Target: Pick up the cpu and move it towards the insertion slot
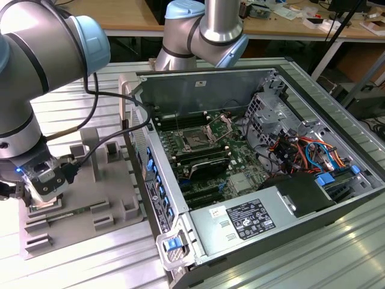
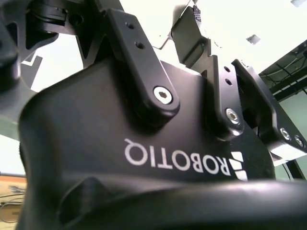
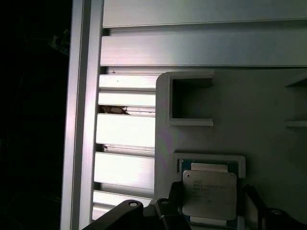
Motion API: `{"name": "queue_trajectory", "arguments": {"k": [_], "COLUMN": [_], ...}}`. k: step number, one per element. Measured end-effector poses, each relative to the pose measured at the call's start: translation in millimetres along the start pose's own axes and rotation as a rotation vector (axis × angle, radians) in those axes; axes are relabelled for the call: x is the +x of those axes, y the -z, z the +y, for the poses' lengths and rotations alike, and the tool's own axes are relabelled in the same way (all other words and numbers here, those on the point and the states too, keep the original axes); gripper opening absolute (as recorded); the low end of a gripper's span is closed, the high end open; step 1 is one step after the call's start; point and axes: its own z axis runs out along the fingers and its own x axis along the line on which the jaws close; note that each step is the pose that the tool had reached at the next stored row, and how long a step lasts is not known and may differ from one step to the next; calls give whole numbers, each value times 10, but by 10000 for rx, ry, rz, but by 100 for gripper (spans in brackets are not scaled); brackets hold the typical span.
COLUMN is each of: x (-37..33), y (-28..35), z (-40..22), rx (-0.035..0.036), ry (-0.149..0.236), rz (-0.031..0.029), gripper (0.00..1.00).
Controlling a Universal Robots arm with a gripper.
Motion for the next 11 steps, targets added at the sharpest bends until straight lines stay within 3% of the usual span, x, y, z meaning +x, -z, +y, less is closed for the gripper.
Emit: {"name": "queue_trajectory", "arguments": {"k": [8,11], "x": [0,0], "y": [-4,-3], "z": [0,0], "rx": [-1,0], "ry": [3,3], "rz": [0,2], "gripper": [60,53]}}
